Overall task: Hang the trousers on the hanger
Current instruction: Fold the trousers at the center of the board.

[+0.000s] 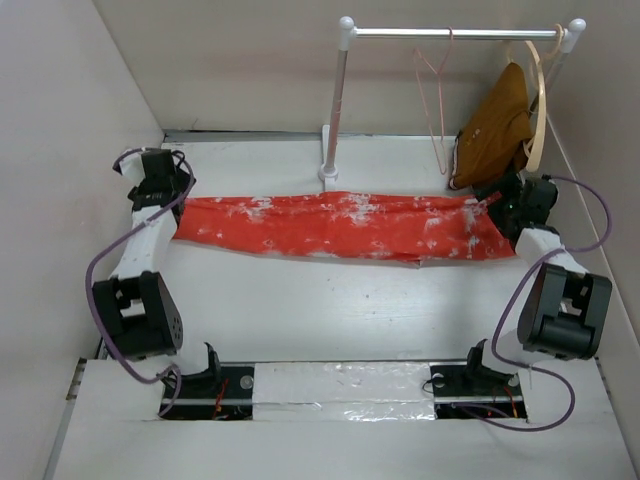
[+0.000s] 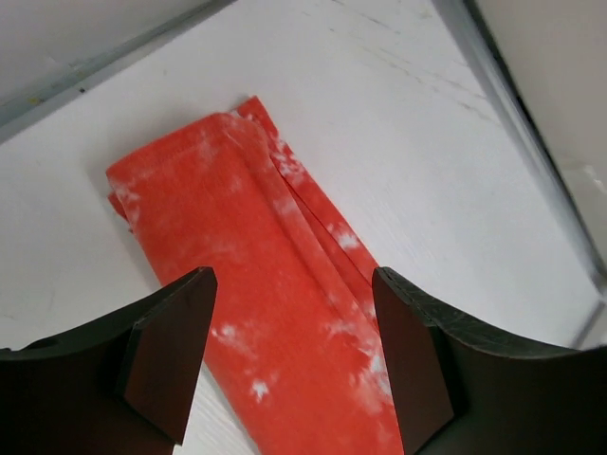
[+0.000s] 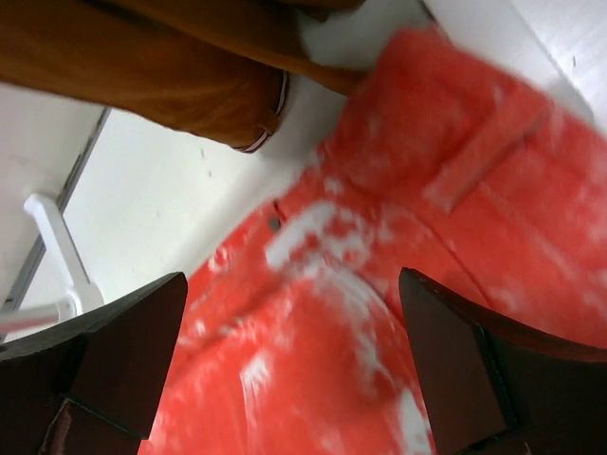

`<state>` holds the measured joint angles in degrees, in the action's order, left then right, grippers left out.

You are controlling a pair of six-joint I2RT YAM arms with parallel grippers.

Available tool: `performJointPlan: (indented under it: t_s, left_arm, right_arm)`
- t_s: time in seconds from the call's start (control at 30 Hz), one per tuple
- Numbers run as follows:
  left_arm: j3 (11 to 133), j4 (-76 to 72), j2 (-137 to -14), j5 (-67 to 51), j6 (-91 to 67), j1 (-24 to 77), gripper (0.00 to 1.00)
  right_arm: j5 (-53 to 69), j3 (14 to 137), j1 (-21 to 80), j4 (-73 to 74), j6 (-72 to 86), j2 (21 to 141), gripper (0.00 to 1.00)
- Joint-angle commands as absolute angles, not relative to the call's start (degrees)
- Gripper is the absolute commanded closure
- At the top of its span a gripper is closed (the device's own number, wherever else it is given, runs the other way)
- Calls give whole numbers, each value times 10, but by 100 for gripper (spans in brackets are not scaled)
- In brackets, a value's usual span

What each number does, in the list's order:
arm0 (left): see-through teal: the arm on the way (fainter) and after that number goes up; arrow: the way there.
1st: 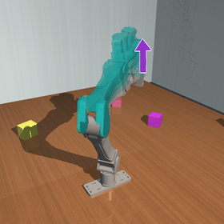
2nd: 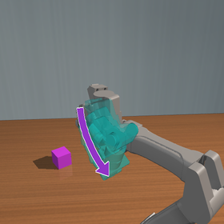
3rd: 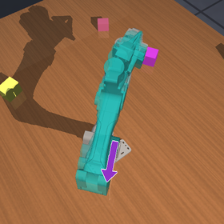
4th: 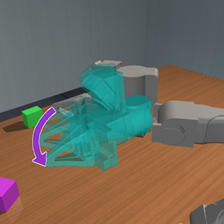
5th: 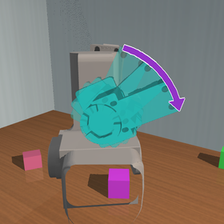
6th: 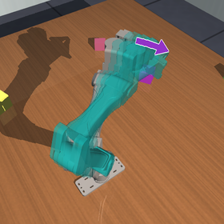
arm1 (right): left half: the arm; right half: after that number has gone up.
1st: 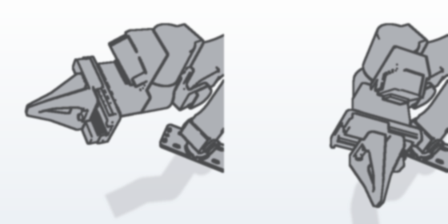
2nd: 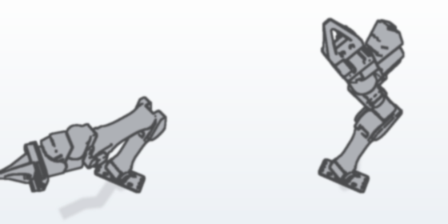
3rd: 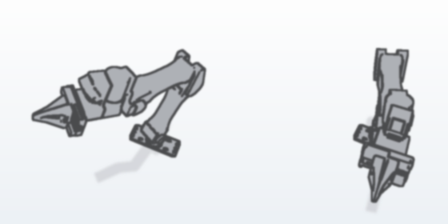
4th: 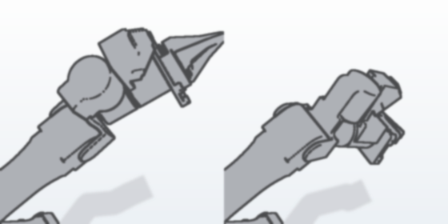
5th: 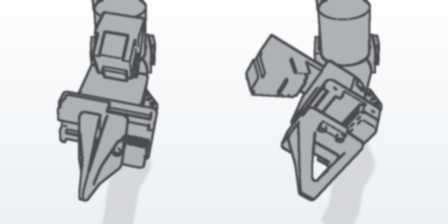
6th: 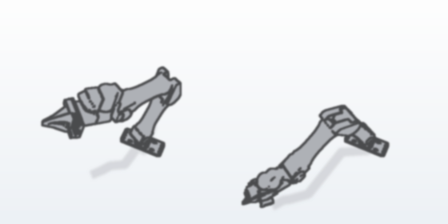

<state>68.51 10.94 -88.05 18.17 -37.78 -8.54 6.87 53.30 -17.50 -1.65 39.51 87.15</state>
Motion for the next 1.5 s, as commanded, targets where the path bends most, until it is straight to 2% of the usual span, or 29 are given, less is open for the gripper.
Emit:
performJointPlan:
  t_s: [0.0, 0.13, 0.2, 0.3, 0.53, 0.7, 0.87, 0.9, 0.97, 1.0, 1.07, 1.1, 1.13, 1.17, 1.2, 1.23, 1.33, 1.47]
  left_arm:
    - [603, 81, -812, 124, -421, -80, 35]
    - [448, 9, -711, 64, -489, -72, 35]
    - [385, -24, -698, 49, -514, -83, 35]
    - [357, -28, -706, 33, -515, -97, 33]
    - [369, -37, -787, 39, -513, -97, 29]
    - [424, -25, -863, 28, -514, -97, 30]
    - [436, -39, -910, 26, -526, -97, 41]
    - [434, -47, -914, 19, -526, -97, 57]
    - [433, -60, -924, 14, -526, -97, 78]
    - [437, -59, -925, 14, -527, -97, 96]
    - [439, -56, -922, 19, -529, -97, 100]
    - [438, -56, -918, 29, -531, -97, 100]
    - [436, -54, -914, 34, -531, -97, 100]
    - [431, -48, -902, 50, -531, -97, 100]
    - [428, -42, -894, 59, -533, -97, 100]
    - [424, -37, -884, 70, -535, -97, 100]
    - [390, -17, -835, 115, -552, -97, 100]
    - [346, 15, -753, 155, -564, -97, 100]
  right_arm:
    - [91, 463, -178, -109, 407, 807, 3]
    - [48, 388, -185, -114, 410, 724, 6]
    - [54, 367, -199, -121, 410, 692, 6]
    - [59, 343, -212, -105, 396, 665, 5]
    - [91, 315, -265, -83, 374, 655, 5]
    - [55, 270, -277, -105, 386, 658, 11]
    - [126, 268, -312, -128, 379, 747, 15]
    - [120, 277, -312, -118, 376, 752, 17]
    - [134, 286, -312, -124, 383, 758, 28]
    - [142, 291, -312, -123, 385, 759, 31]
    - [143, 300, -312, -126, 395, 766, 39]
    - [143, 300, -312, -131, 401, 770, 47]
    - [146, 301, -312, -136, 403, 776, 70]
    - [151, 301, -312, -142, 400, 790, 84]
    - [151, 300, -312, -142, 396, 797, 85]
    - [156, 297, -312, -143, 390, 800, 100]
    - [157, 263, -326, -155, 381, 763, 100]
    - [131, 221, -331, -101, 353, 653, 100]
